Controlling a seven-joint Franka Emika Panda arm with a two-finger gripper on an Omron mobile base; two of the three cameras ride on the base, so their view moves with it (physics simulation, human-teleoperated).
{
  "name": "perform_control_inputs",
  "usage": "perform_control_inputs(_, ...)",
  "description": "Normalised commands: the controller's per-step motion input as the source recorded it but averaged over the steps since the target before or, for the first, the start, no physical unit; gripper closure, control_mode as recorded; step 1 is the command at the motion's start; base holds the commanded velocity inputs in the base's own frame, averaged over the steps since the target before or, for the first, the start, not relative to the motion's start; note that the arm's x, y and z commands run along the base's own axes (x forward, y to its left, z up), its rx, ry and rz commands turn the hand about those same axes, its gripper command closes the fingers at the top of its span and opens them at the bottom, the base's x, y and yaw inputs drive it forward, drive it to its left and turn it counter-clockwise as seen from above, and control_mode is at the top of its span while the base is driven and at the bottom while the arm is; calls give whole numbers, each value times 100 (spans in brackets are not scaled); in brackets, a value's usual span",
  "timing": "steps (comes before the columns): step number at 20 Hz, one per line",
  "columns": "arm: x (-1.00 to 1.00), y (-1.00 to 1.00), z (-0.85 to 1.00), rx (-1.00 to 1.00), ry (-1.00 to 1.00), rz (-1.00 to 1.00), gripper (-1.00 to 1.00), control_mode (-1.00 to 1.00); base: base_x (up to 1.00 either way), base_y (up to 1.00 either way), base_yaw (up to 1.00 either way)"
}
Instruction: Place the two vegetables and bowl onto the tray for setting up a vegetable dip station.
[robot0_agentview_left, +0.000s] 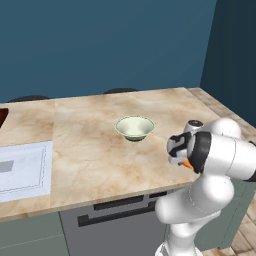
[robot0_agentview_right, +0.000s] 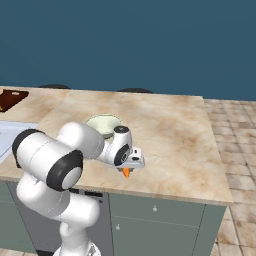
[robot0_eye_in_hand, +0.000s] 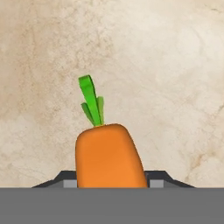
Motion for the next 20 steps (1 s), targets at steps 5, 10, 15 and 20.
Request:
perform_control_inputs(5, 0, 0, 40, 0, -2, 0, 100, -100, 0, 0, 0)
perform_control_inputs(10, -1, 0, 37, 0, -7, 0, 100, -100, 0, 0, 0)
perform_control_inputs(15, -5, 2, 44, 0, 0, -5, 100, -100, 0, 0, 0)
perform_control_inputs(20, -31, 0, 44, 0, 0, -3, 100, -100, 0, 0, 0)
